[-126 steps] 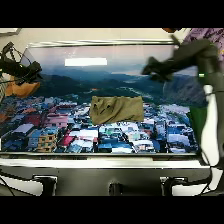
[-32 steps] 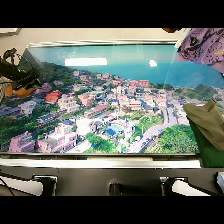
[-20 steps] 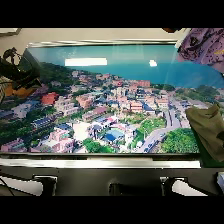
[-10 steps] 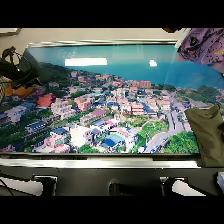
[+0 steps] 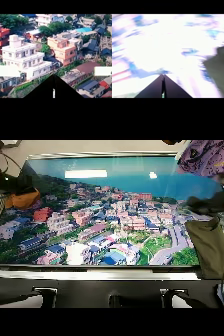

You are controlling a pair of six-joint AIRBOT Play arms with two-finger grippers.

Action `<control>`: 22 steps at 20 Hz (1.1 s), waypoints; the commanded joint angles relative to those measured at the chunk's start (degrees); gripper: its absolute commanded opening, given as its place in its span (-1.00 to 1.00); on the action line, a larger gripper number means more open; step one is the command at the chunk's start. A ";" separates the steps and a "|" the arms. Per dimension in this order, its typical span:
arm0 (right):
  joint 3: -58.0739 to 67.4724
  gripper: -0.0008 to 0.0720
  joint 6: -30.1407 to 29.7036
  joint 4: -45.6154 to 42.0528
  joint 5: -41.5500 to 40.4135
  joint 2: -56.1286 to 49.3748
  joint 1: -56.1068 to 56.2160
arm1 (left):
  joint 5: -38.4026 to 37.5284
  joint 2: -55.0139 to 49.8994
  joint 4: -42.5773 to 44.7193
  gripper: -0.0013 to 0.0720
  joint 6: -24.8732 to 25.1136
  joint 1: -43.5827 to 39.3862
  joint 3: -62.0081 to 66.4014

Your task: Fold the clothes and pants, and hang the long-sleeved shirts on hangers.

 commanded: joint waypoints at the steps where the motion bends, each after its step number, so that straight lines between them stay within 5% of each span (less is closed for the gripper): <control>1: -0.98 -0.90 -2.78 0.63 1.51 0.22 15.28 | 5.60 9.75 0.37 -0.93 1.33 -2.84 -14.64; 7: -1.05 -0.89 -2.45 0.37 2.12 0.24 29.49 | 8.26 18.43 0.39 -0.93 1.33 -4.87 -25.83; 22: -1.05 -0.89 -2.47 -1.31 4.15 0.24 29.64 | 7.56 18.58 0.37 -0.92 1.14 -4.87 -25.86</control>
